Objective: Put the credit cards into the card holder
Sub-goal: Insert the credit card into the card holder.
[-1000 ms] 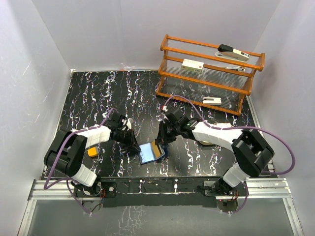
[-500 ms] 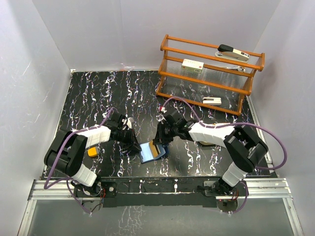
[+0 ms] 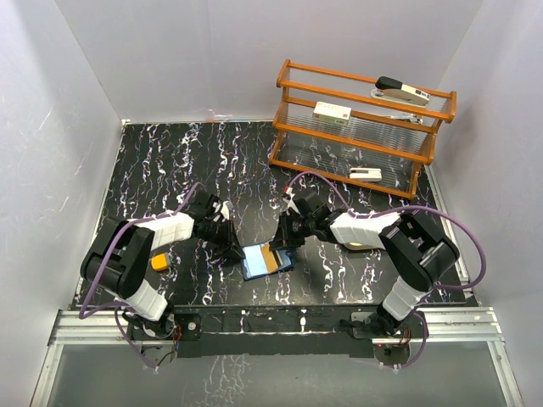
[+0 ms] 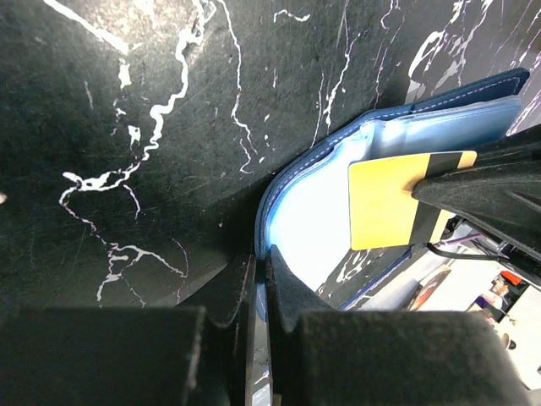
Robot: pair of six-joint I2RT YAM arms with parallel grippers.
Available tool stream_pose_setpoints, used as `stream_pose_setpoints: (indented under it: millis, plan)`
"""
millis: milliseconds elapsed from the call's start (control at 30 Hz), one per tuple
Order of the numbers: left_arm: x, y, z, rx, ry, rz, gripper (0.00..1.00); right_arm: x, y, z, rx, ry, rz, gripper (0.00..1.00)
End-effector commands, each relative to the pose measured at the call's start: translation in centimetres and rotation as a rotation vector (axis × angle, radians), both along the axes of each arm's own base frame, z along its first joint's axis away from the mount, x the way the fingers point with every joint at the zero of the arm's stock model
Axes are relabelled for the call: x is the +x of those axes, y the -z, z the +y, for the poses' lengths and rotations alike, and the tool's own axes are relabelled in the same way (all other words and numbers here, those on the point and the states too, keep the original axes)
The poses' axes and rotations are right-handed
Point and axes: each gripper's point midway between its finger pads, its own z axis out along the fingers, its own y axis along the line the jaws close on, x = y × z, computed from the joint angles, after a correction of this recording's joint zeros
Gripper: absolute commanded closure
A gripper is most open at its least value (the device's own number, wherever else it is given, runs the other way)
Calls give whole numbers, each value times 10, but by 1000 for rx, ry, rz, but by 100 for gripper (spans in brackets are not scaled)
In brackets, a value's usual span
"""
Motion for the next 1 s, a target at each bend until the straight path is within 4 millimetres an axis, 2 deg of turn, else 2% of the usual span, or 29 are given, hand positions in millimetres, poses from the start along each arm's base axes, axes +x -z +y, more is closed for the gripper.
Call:
stream_pose_setpoints:
  millis: [0, 267, 700, 967]
  plan:
    - [0, 19, 20, 145, 0, -5, 100, 6, 6, -5, 9, -26, -32, 100]
    - [3, 19, 31, 216, -18, -22, 100, 7, 0, -7, 38, -38, -34, 100]
    - [6, 22, 31, 224, -27, -30, 100, 8, 12, -3, 46, -51, 1, 100]
    - [7, 22, 29, 222, -29, -36, 100, 8, 2, 4, 111, -72, 13, 100]
